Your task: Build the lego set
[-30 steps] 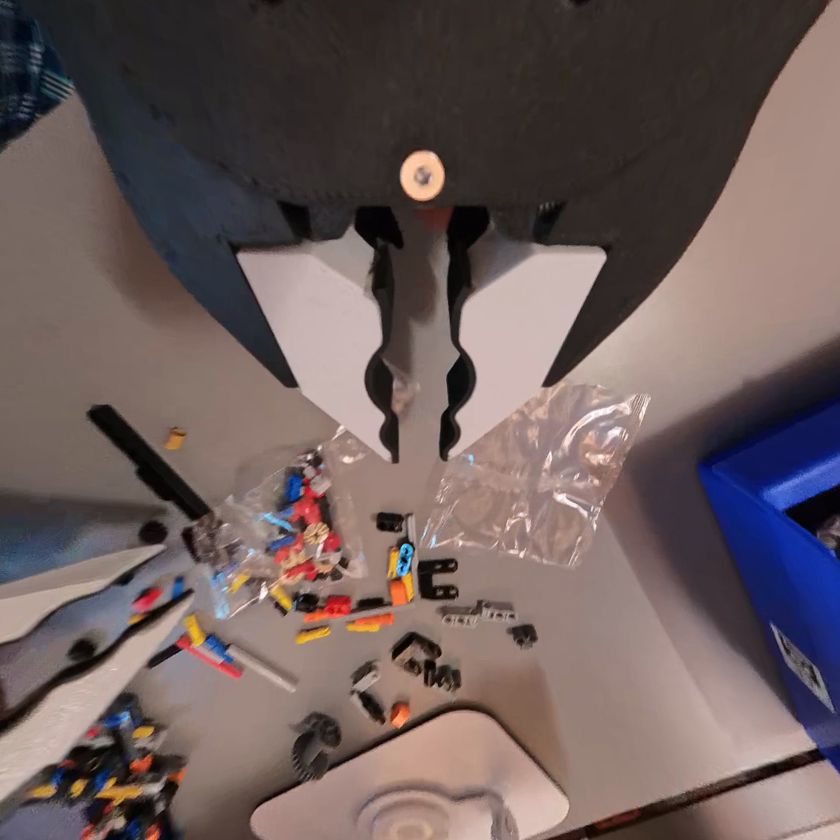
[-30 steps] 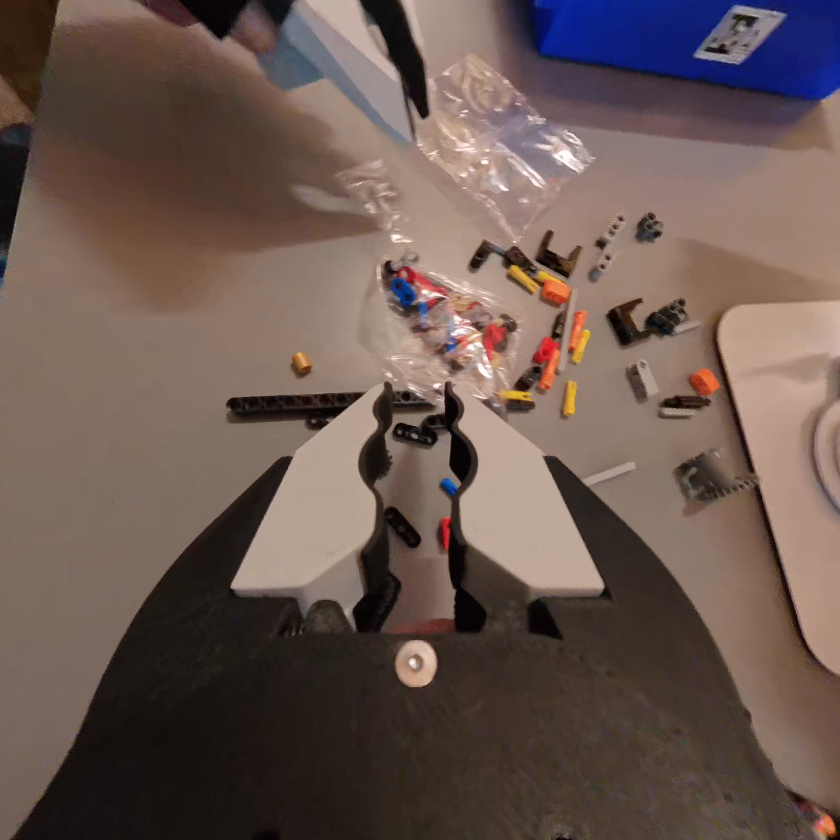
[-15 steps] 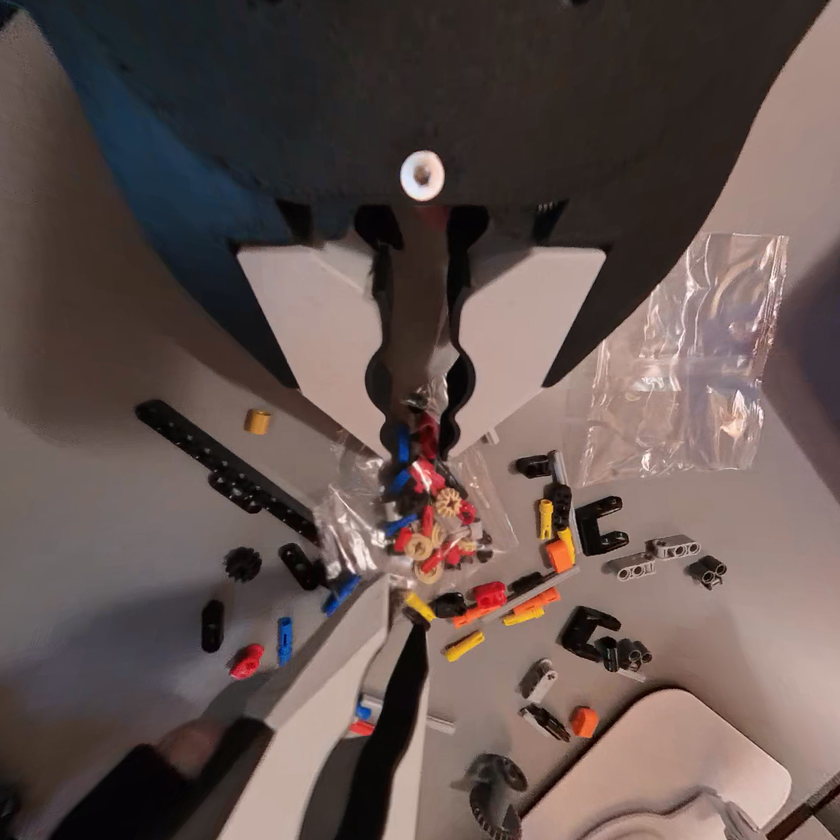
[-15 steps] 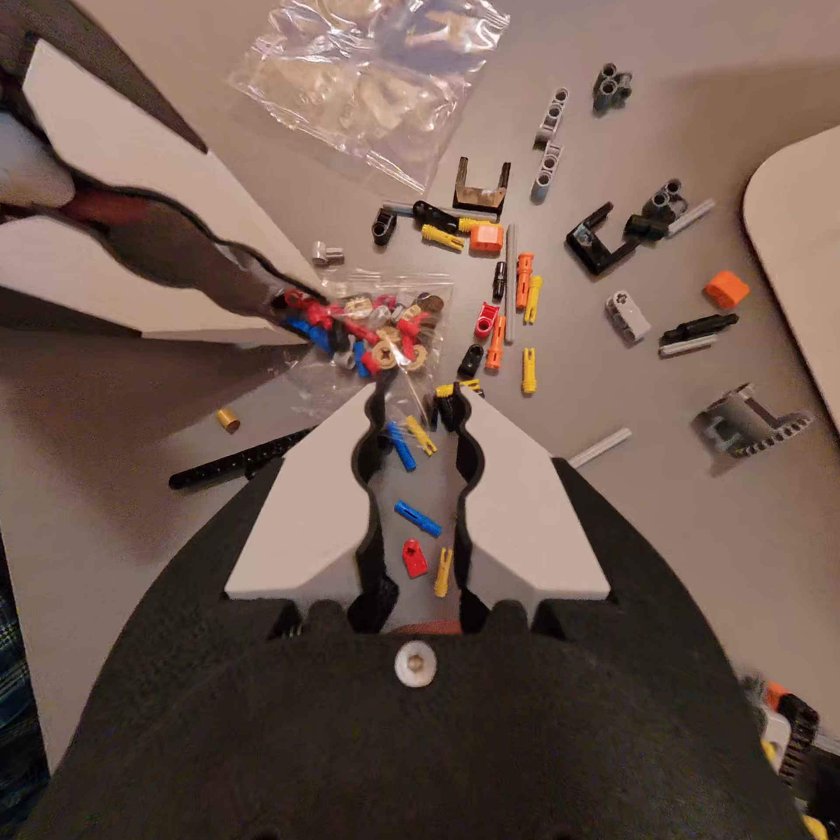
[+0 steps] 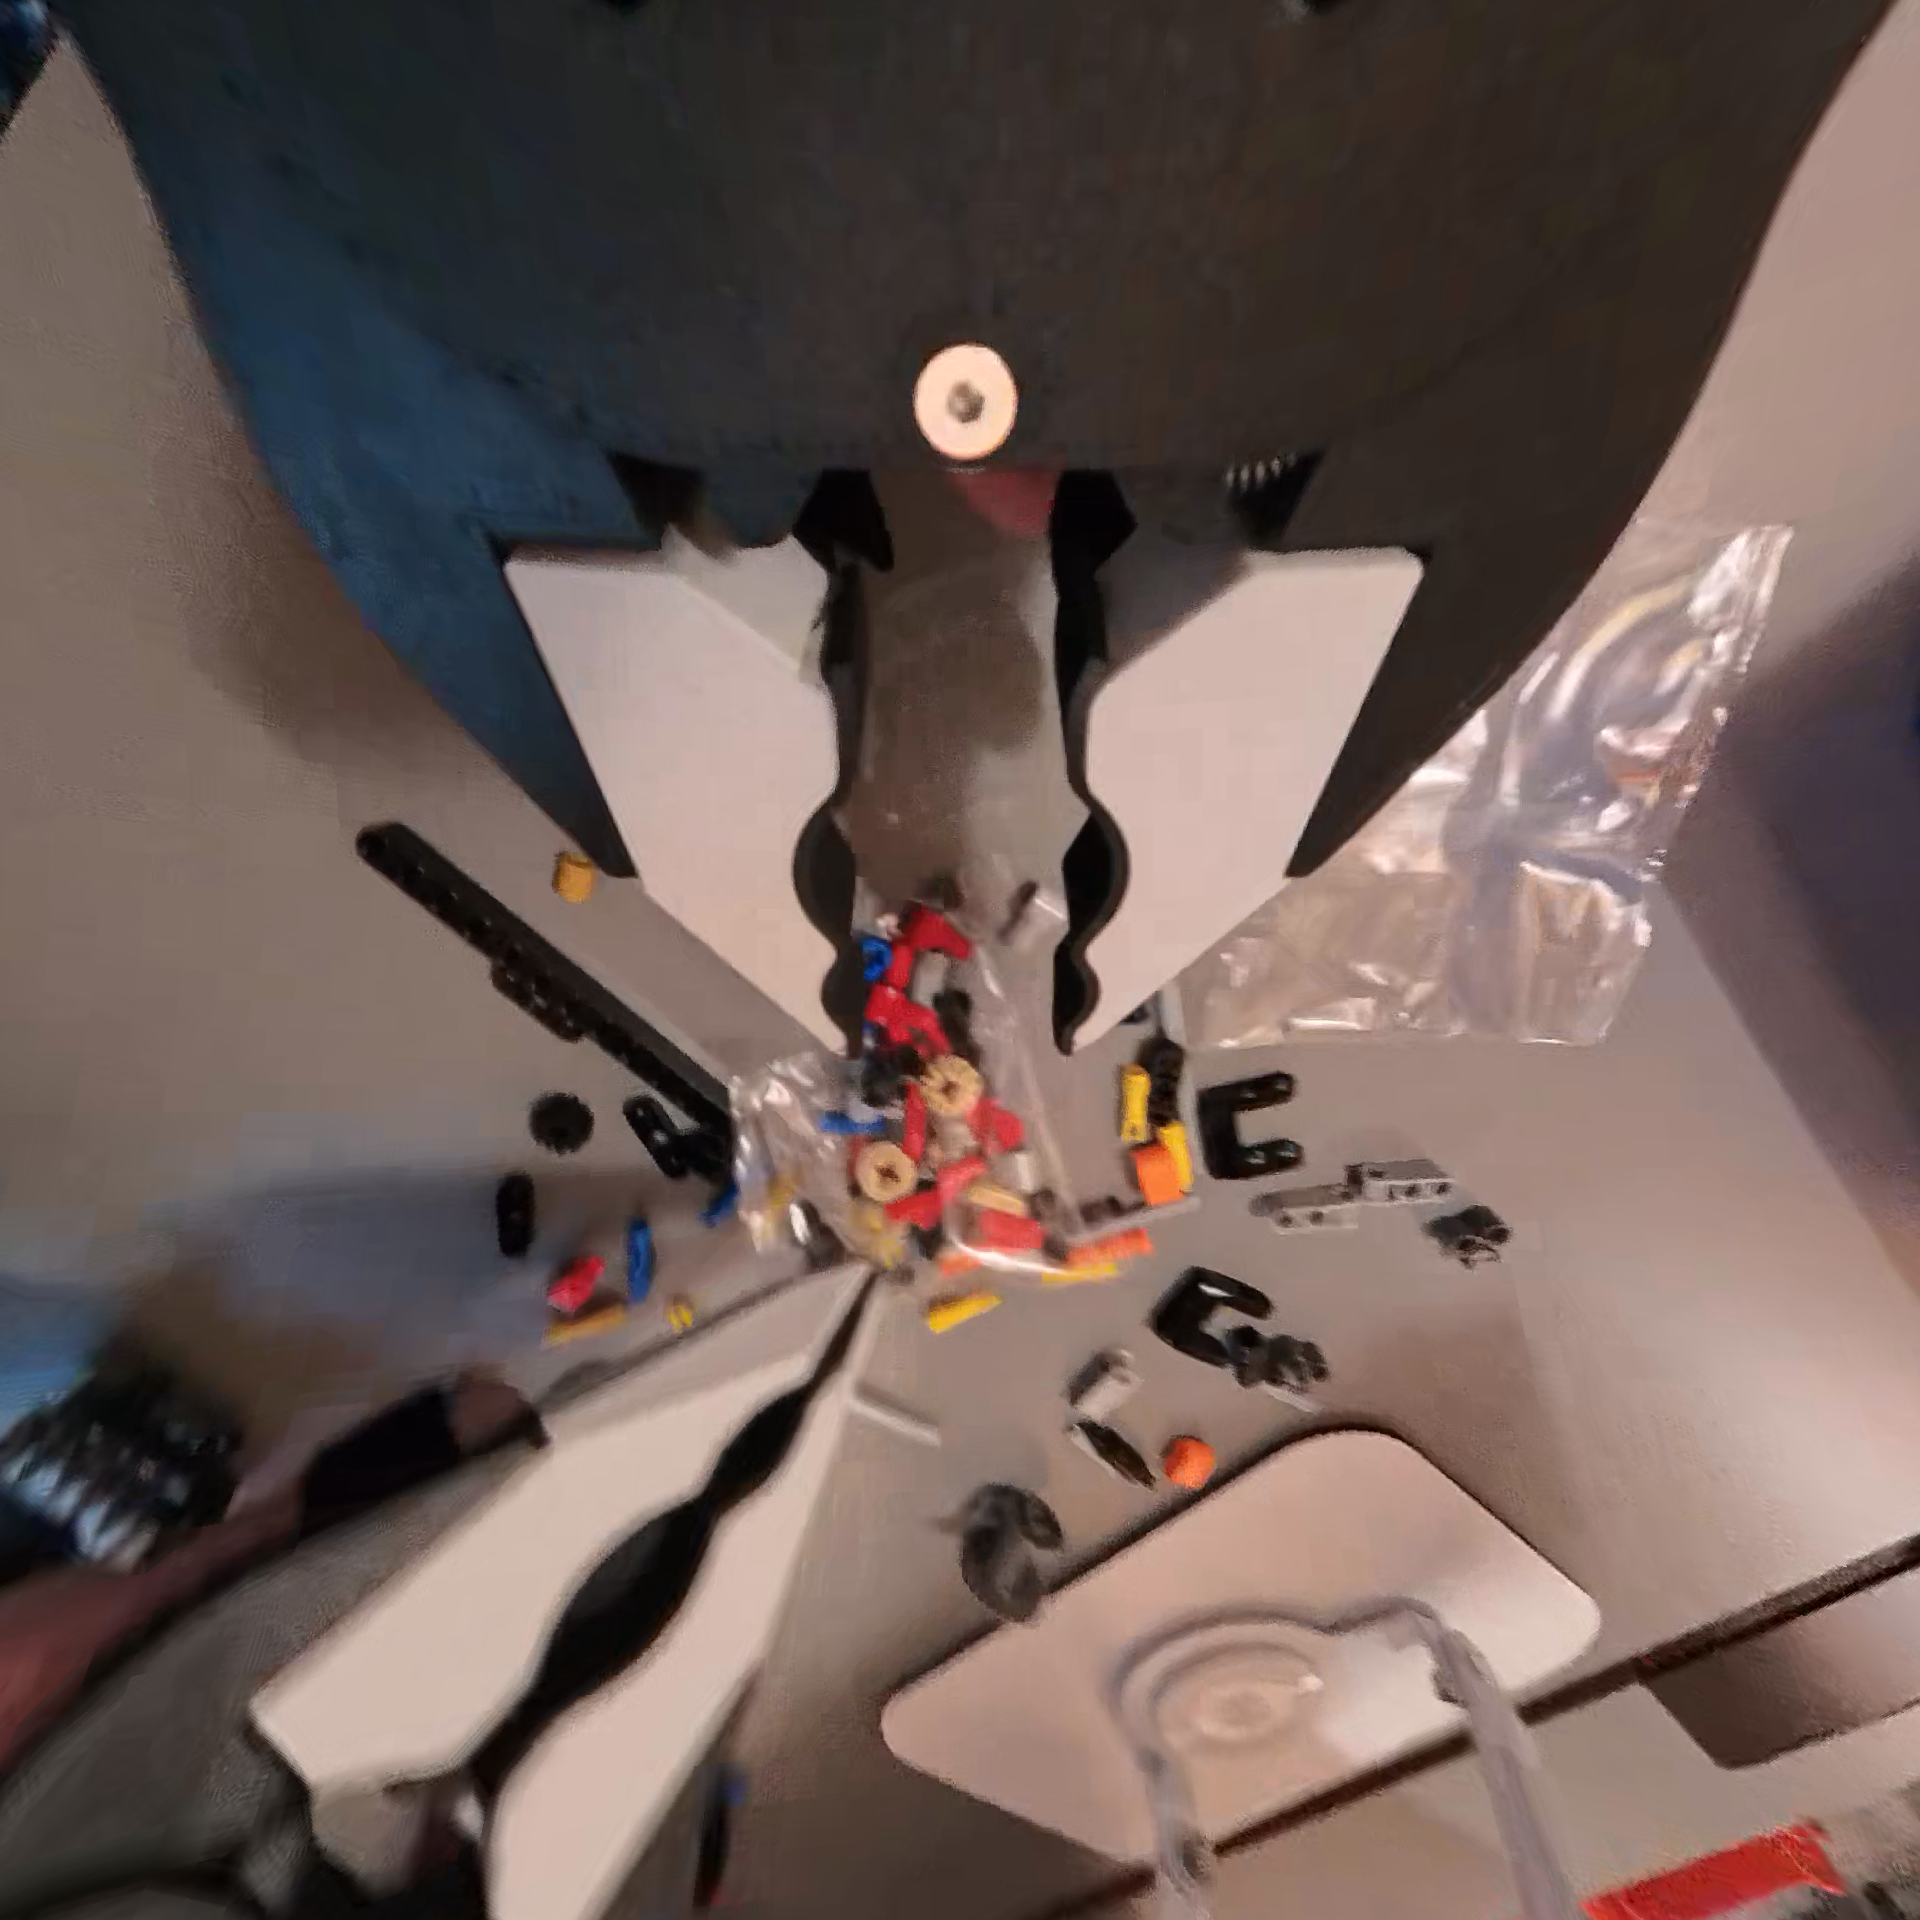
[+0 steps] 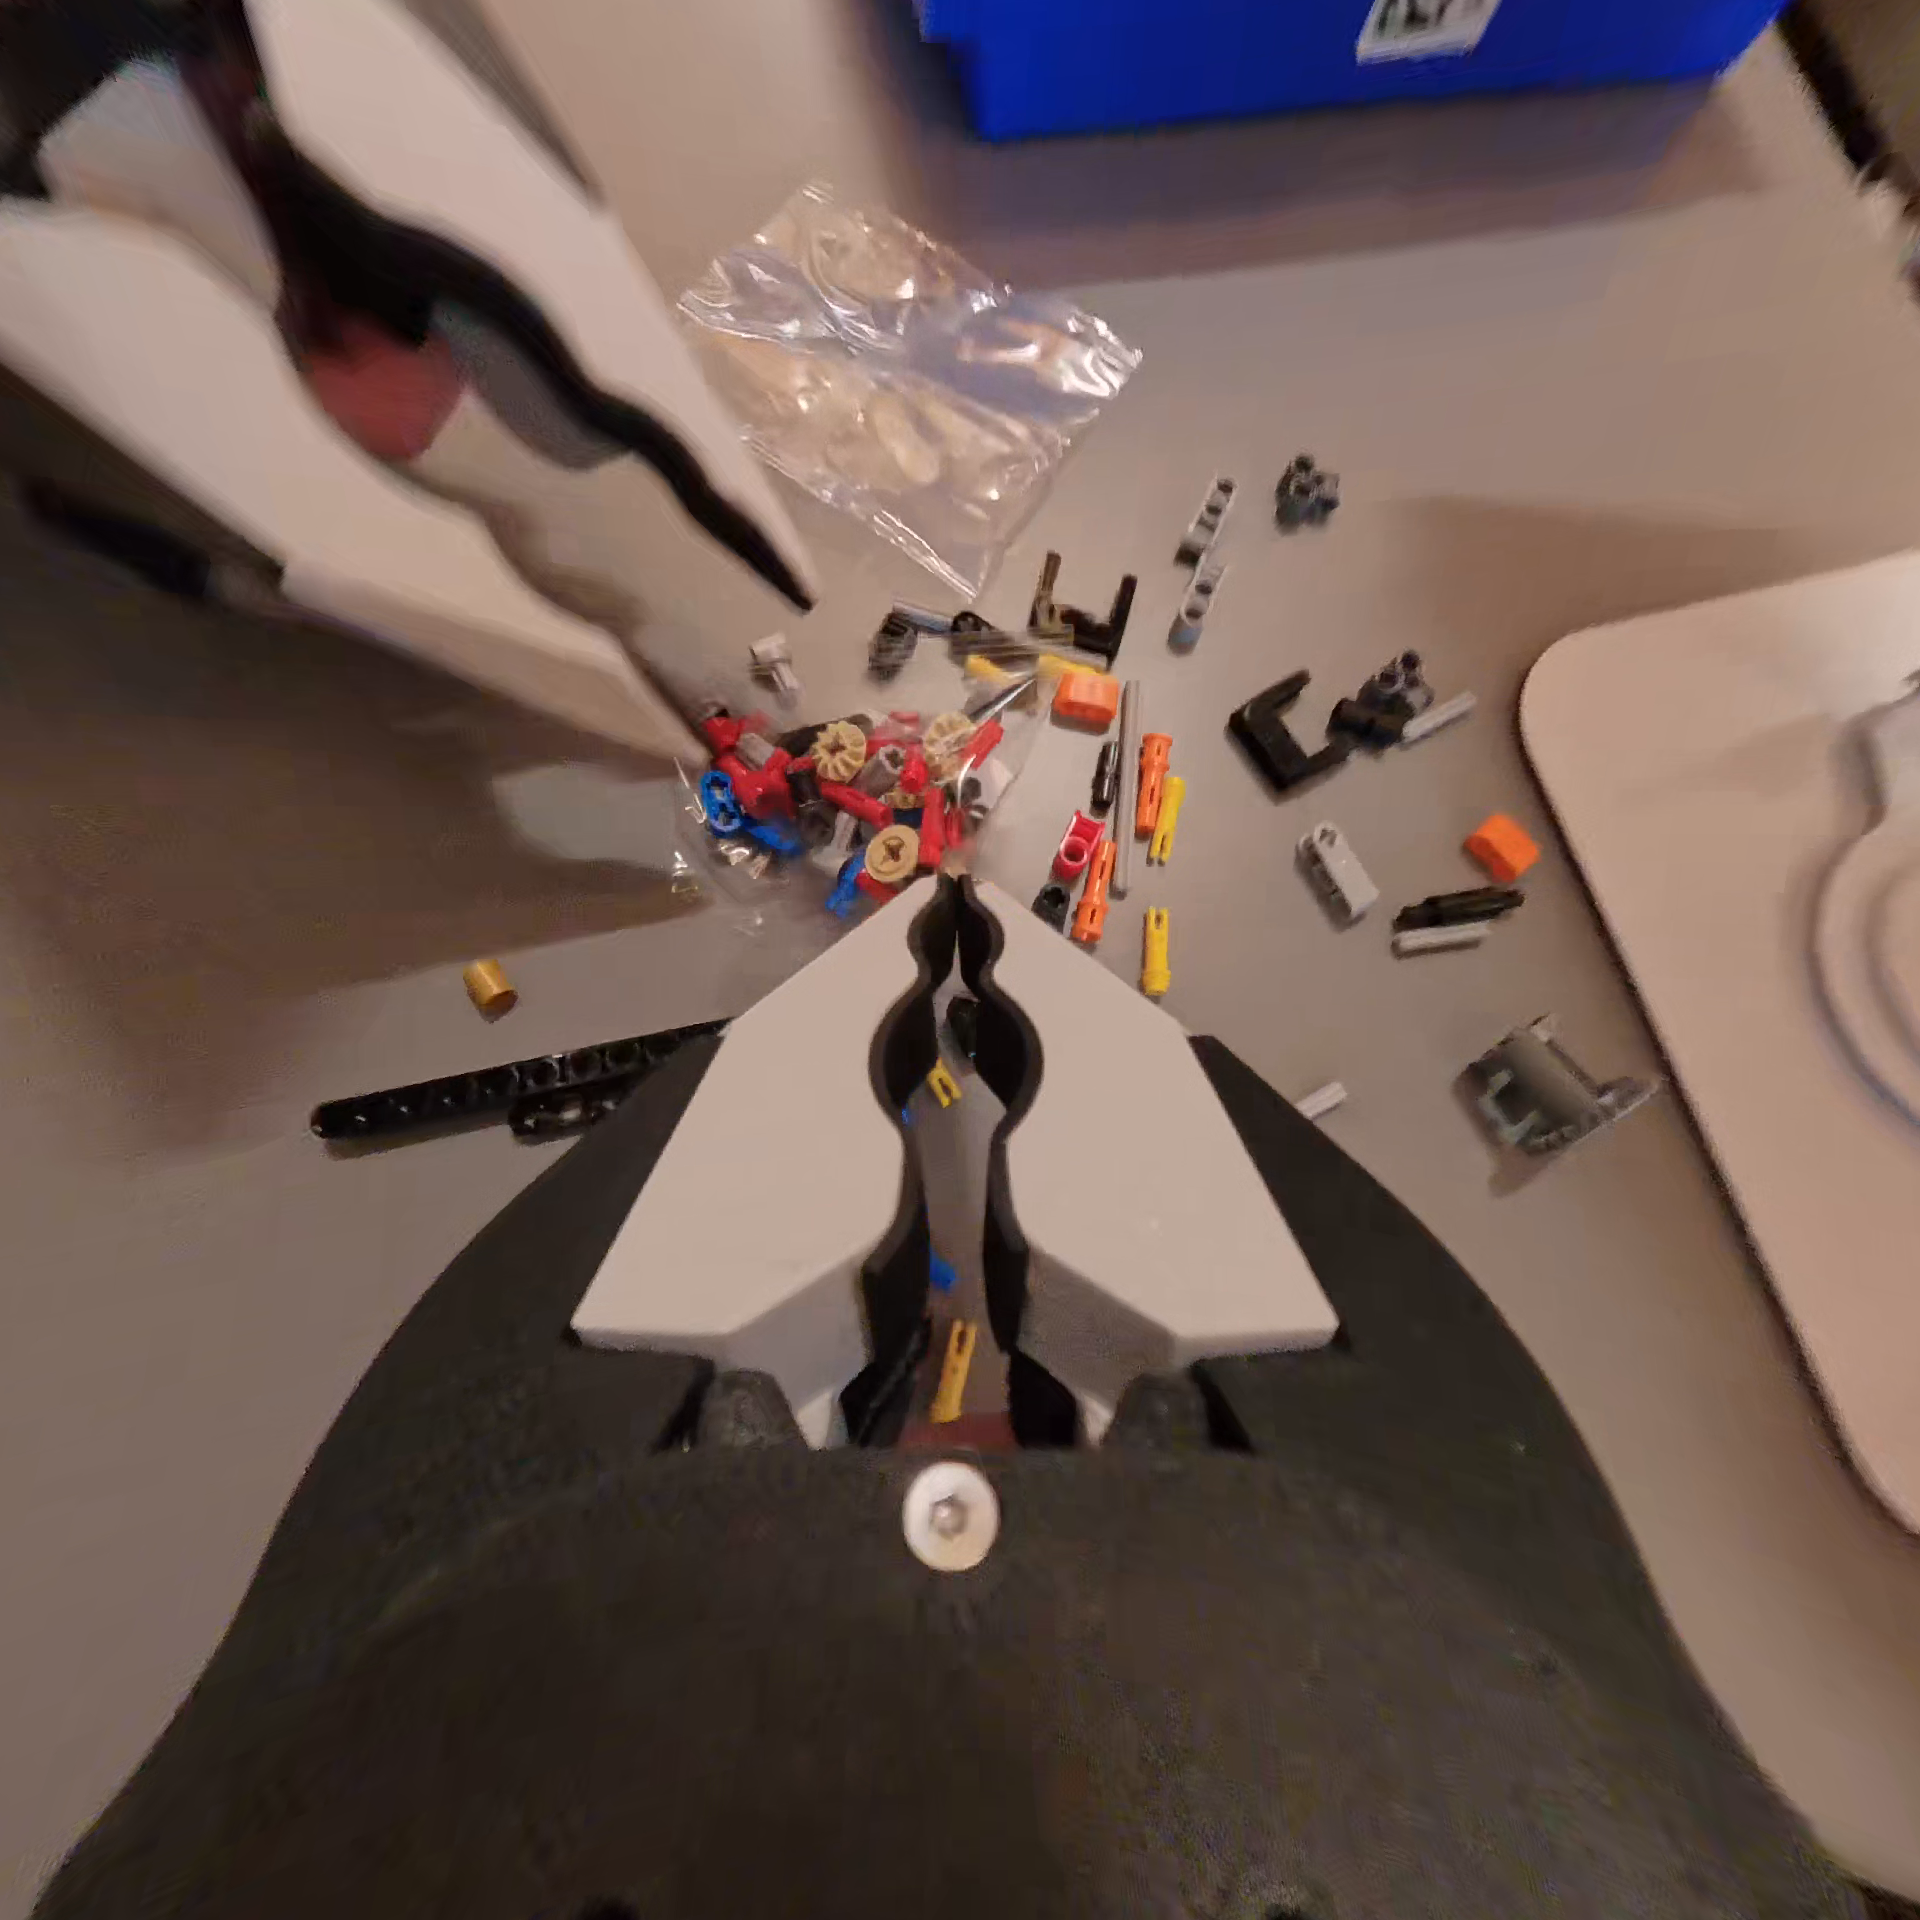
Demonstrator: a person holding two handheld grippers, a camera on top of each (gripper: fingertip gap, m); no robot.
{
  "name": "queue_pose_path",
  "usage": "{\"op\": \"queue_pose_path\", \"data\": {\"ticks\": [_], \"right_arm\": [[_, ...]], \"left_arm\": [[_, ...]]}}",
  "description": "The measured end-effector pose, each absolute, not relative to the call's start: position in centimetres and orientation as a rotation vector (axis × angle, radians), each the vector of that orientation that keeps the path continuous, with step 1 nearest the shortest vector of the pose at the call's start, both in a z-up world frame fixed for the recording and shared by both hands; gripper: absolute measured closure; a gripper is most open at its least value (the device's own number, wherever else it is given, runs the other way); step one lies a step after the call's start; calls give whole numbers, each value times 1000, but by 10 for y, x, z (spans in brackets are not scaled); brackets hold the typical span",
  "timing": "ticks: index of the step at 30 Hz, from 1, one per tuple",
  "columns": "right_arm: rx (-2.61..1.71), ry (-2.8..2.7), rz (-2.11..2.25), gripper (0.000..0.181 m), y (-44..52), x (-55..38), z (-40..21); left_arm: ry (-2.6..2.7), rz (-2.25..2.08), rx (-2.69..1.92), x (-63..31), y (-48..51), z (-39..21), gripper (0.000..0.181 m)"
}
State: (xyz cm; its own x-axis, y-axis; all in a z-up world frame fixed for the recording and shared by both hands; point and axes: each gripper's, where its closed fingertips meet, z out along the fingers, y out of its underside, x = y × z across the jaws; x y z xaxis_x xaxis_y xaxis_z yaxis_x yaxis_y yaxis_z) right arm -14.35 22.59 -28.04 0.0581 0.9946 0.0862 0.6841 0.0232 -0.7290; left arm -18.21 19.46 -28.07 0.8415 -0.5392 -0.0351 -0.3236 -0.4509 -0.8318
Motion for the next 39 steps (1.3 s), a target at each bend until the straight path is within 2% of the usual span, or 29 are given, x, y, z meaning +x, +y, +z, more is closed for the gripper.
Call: {"op": "queue_pose_path", "data": {"ticks": [1, 8, 15, 39], "right_arm": [[-1676, -1694, 616, 181, 226, -144, -278], [-1473, -1685, 470, 181, 232, -147, -262], [-1393, -1663, 418, 181, 235, -148, -253], [-1389, -1541, 451, 179, 245, -140, -225]], "left_arm": [[608, -311, -2060, -187, 199, -274, 147], [658, -429, -2074, -197, 225, -271, 152], [724, -502, -2051, -182, 231, -276, 181], [750, -374, -1955, -185, 245, -240, 181]]}}
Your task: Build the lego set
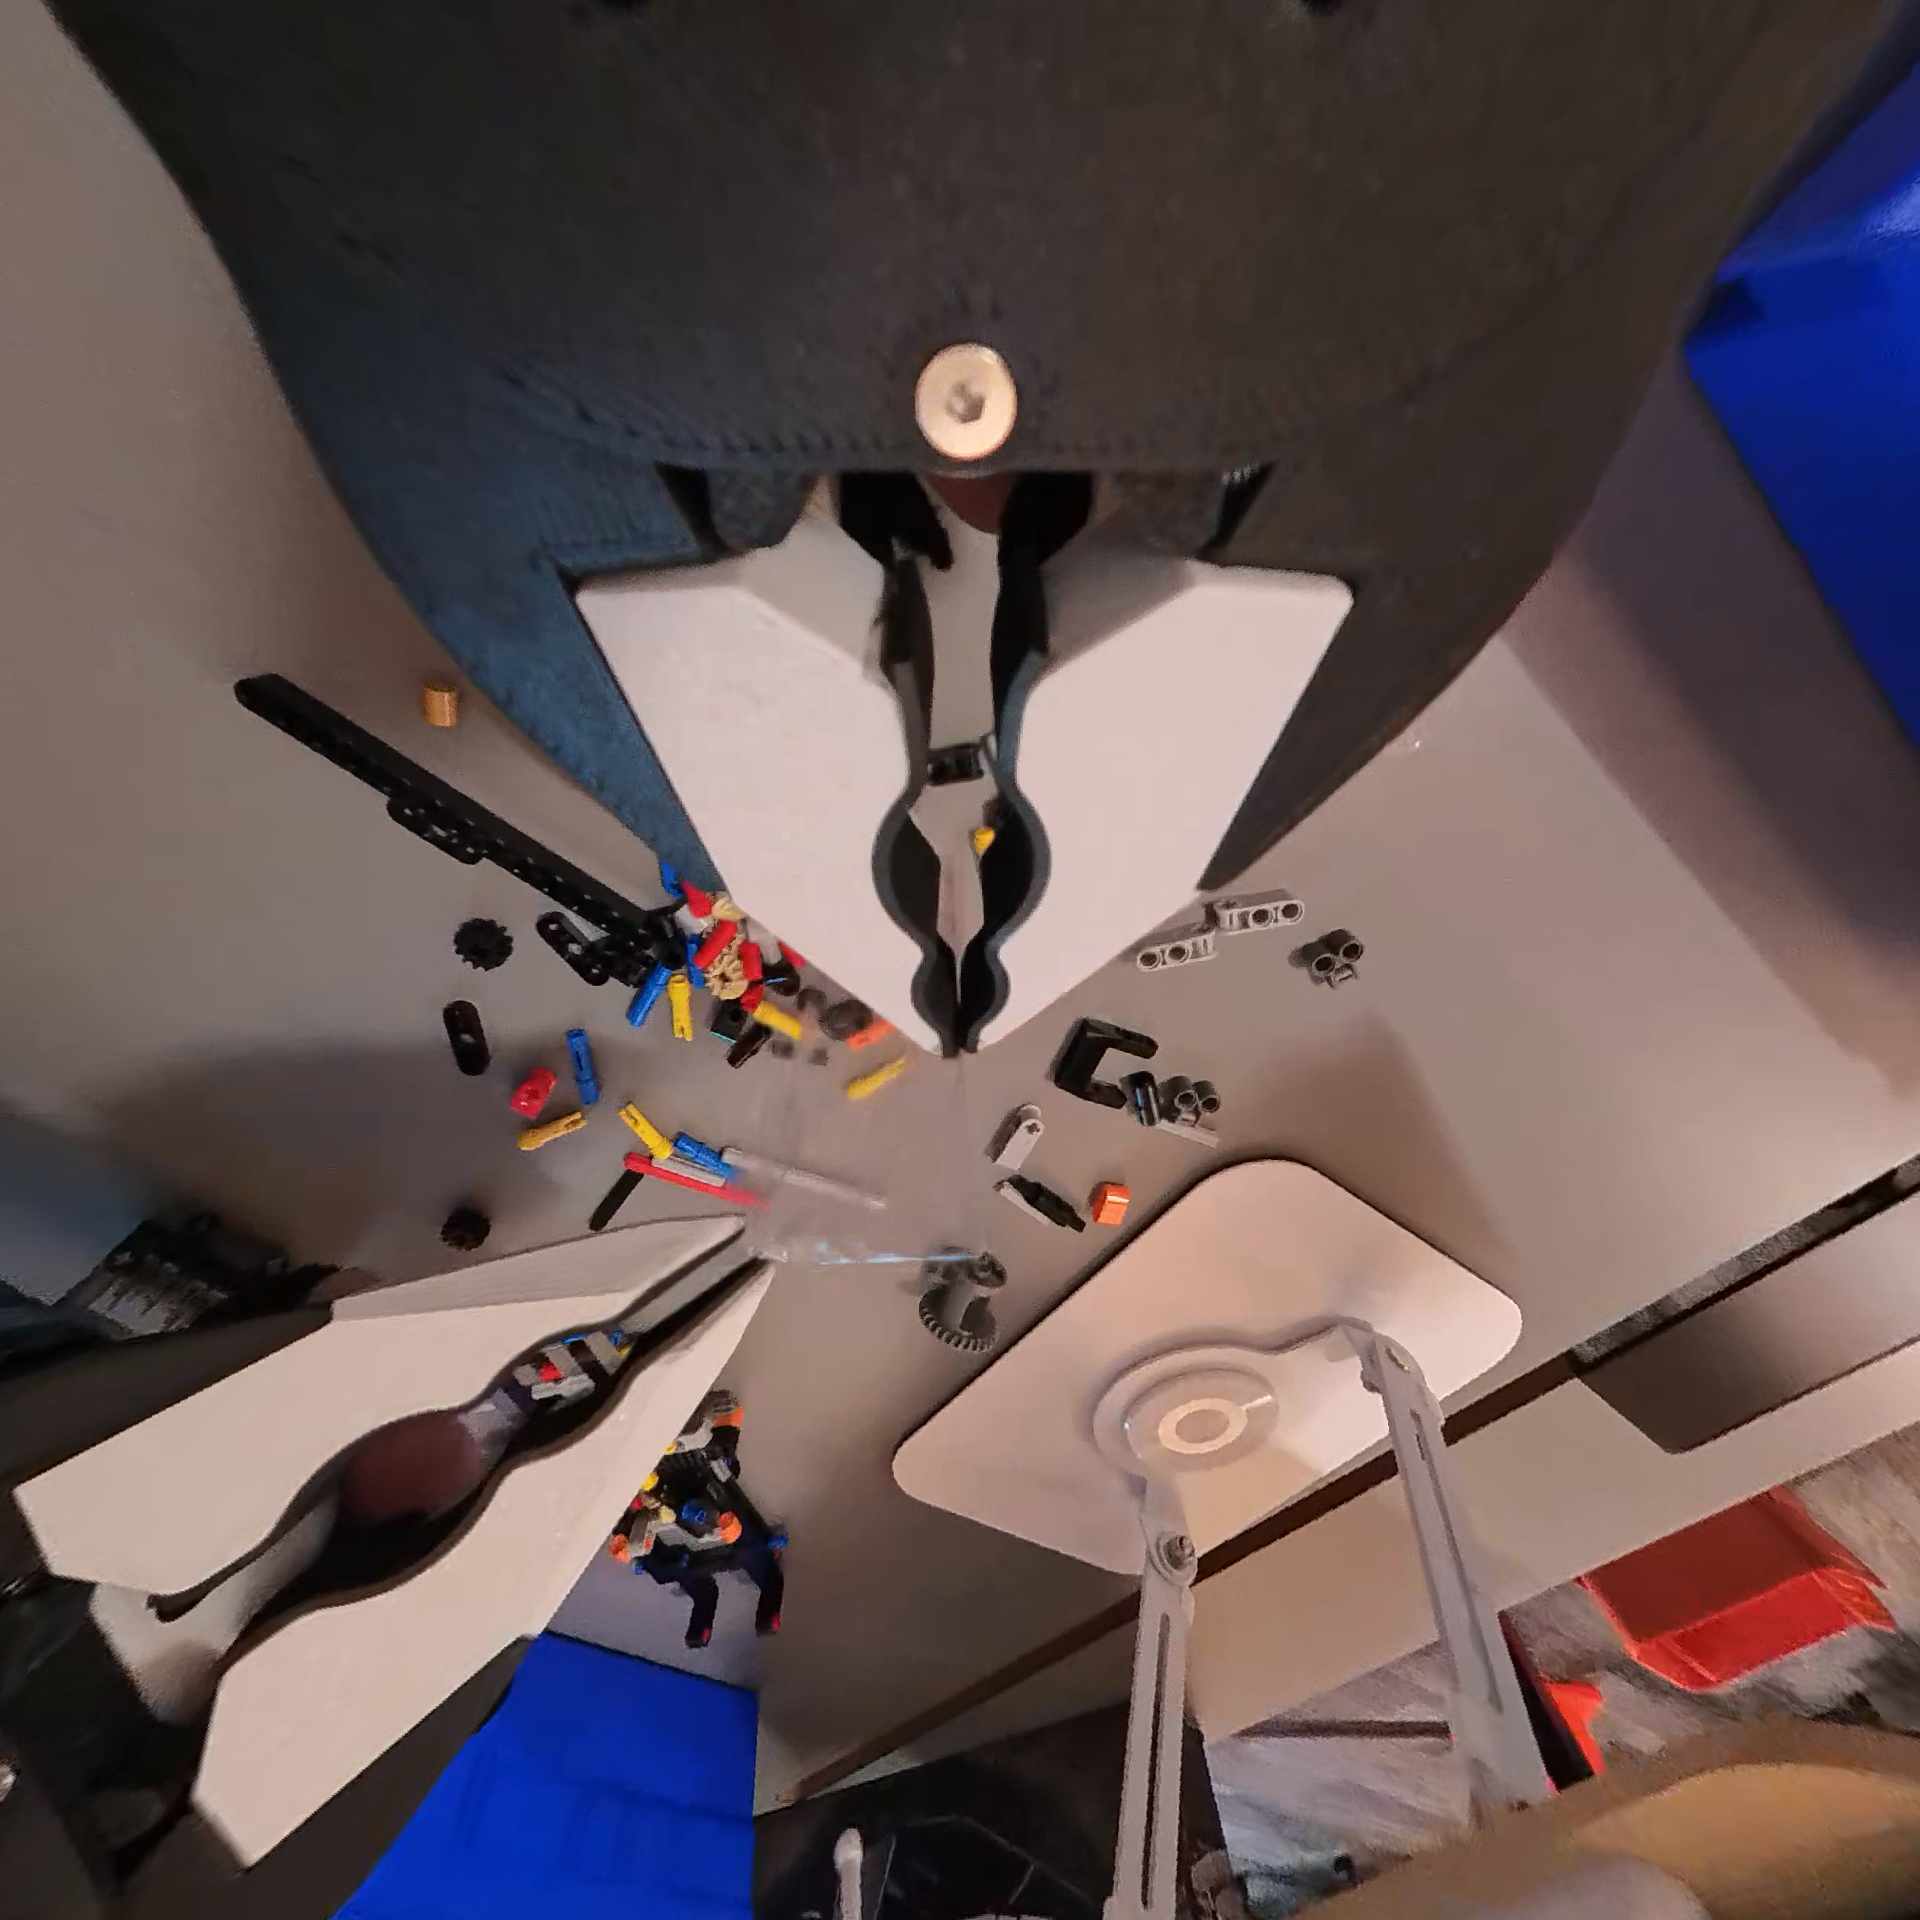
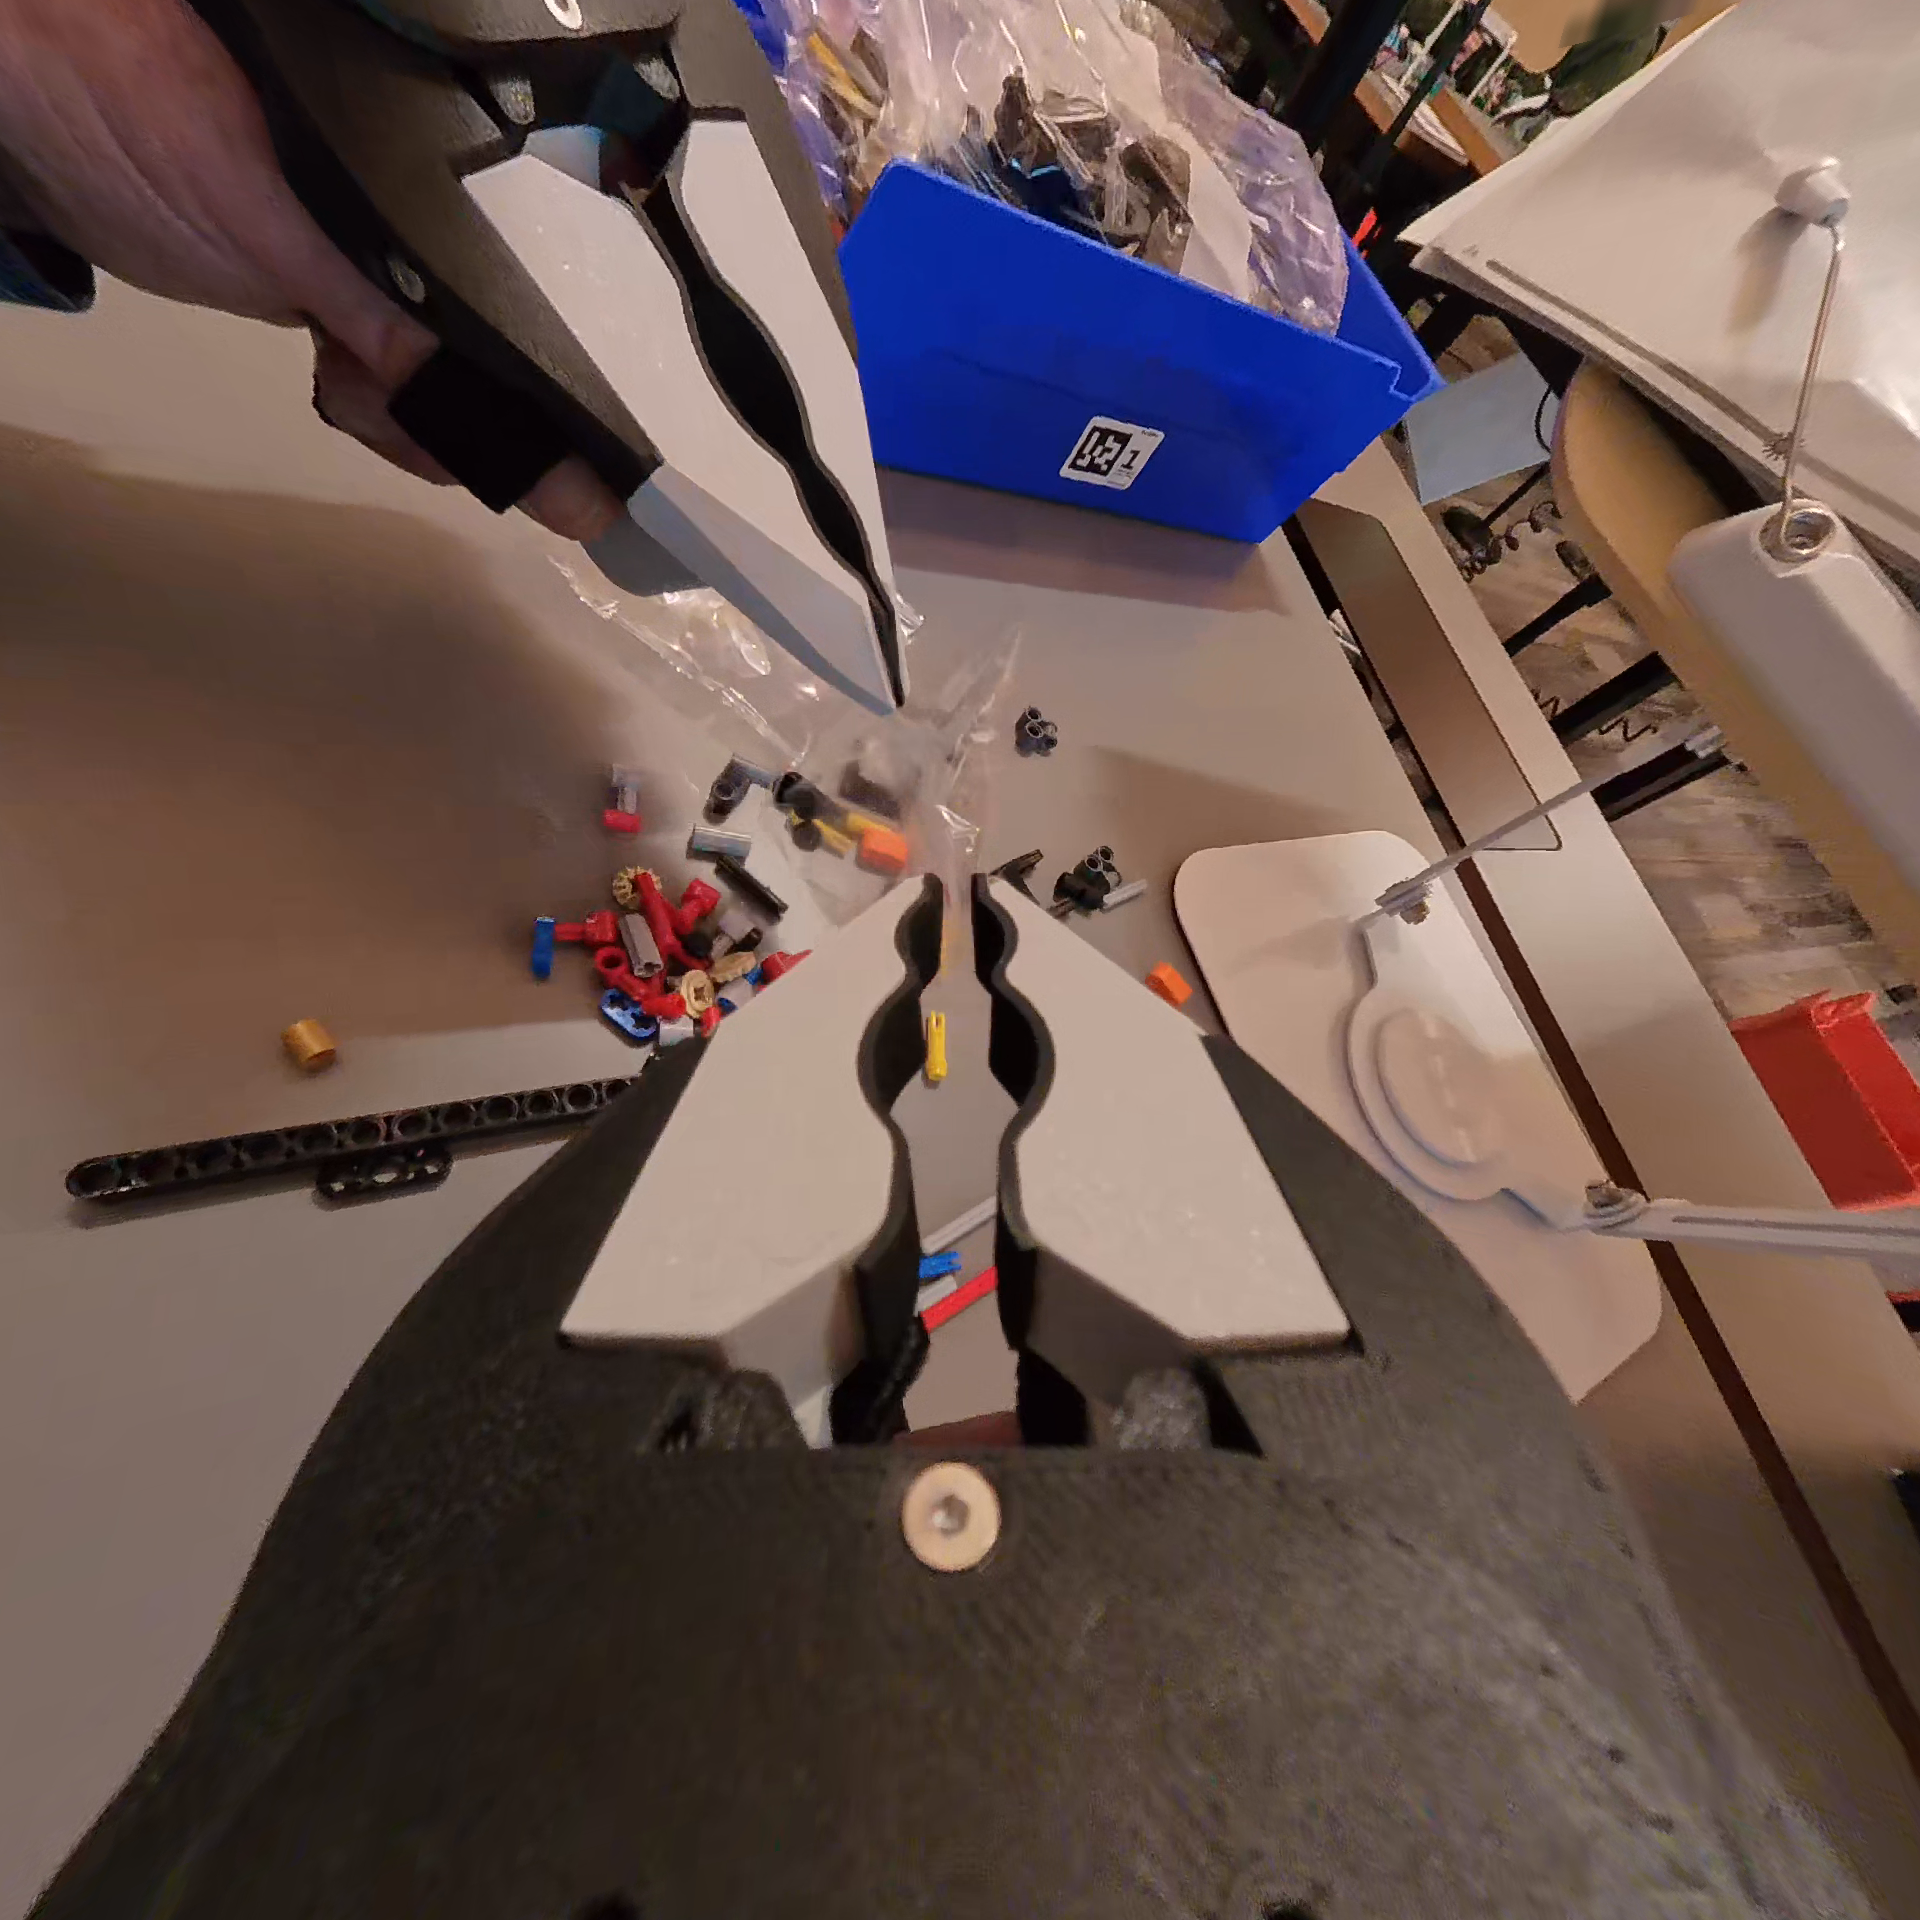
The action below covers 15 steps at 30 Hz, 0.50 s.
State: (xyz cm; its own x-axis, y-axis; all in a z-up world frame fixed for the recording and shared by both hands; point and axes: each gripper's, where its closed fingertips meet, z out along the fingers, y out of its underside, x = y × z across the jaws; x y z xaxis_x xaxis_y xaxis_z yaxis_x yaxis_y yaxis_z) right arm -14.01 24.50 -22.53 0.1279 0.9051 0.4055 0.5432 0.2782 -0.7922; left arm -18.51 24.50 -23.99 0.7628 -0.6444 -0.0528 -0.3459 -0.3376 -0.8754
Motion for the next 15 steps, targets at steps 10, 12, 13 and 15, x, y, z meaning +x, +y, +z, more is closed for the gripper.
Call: {"op": "queue_pose_path", "data": {"ticks": [10, 12, 13, 15], "right_arm": [[-1424, -1530, 426, 179, 249, -133, -223], [-1427, -1520, 436, 179, 249, -132, -221], [-1433, -1522, 444, 179, 248, -131, -221], [-1424, -1547, 465, 180, 242, -131, -221]], "left_arm": [[851, -281, -1982, -183, 239, -240, 181], [904, -262, -1993, -180, 236, -241, 181], [926, -239, -1993, -179, 235, -240, 181], [964, -158, -2016, -181, 235, -239, 181]]}}
